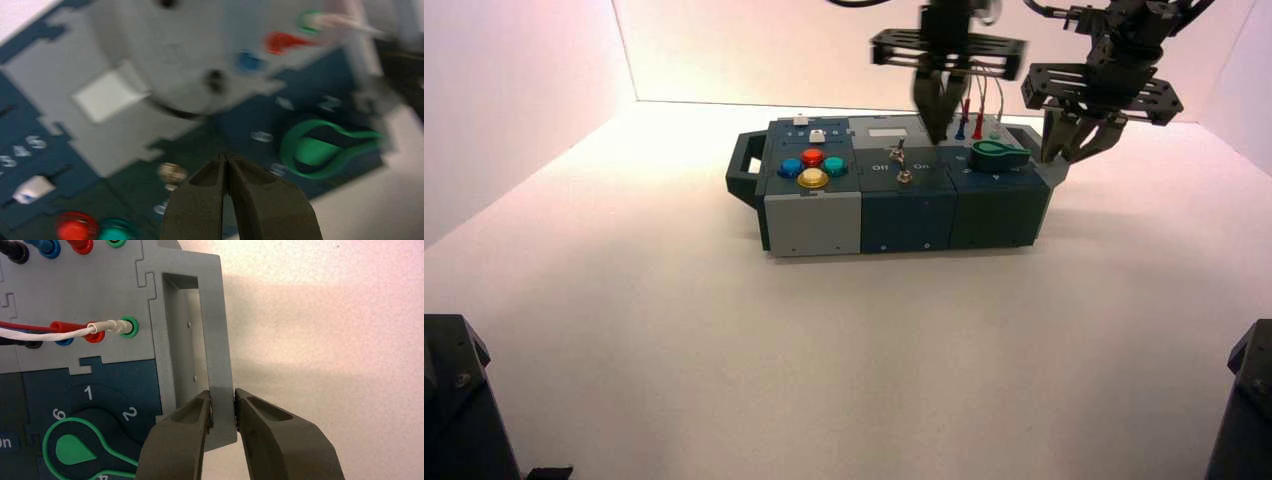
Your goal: Flip the top switch on with the left gripper.
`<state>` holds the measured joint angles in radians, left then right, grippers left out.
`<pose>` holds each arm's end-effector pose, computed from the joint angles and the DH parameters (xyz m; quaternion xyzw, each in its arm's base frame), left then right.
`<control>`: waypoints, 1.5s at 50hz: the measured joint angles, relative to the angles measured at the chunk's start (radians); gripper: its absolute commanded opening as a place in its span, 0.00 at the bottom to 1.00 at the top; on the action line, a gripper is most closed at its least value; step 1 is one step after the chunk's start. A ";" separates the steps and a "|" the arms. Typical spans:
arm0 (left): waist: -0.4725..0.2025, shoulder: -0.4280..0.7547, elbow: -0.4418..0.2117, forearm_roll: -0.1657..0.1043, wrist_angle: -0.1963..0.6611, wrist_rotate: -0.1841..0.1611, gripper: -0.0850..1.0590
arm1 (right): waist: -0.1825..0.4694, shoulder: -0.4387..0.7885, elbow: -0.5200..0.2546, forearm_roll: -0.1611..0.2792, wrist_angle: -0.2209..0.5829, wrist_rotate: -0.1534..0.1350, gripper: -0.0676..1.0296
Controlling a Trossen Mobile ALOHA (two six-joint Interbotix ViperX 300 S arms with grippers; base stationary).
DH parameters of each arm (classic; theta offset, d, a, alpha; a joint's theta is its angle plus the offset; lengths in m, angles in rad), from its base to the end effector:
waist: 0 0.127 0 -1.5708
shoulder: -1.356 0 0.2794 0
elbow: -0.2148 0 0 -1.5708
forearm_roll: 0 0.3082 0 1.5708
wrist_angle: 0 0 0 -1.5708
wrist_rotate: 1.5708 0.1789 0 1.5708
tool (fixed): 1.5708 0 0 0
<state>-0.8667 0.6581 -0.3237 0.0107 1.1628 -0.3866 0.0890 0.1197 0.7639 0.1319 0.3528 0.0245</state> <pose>0.3369 -0.3940 0.0270 0.1569 0.6629 -0.1817 0.7092 0.3443 0.0389 -0.0160 0.0478 0.5808 0.0118 0.8126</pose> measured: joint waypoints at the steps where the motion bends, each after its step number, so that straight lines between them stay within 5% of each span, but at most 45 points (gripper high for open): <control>1: -0.002 0.000 -0.002 0.000 0.000 -0.002 0.05 | 0.000 0.002 0.000 0.002 0.000 0.000 0.04; 38: 0.031 -0.015 0.034 0.008 0.006 0.028 0.05 | -0.002 0.006 -0.002 -0.003 -0.002 -0.003 0.04; 75: 0.038 -0.176 0.189 0.052 0.000 0.051 0.05 | -0.002 0.008 0.002 -0.003 -0.003 -0.003 0.06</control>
<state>-0.8283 0.4817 -0.1350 0.0629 1.1628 -0.3359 0.0874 0.1273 0.7655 0.1289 0.3497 0.0215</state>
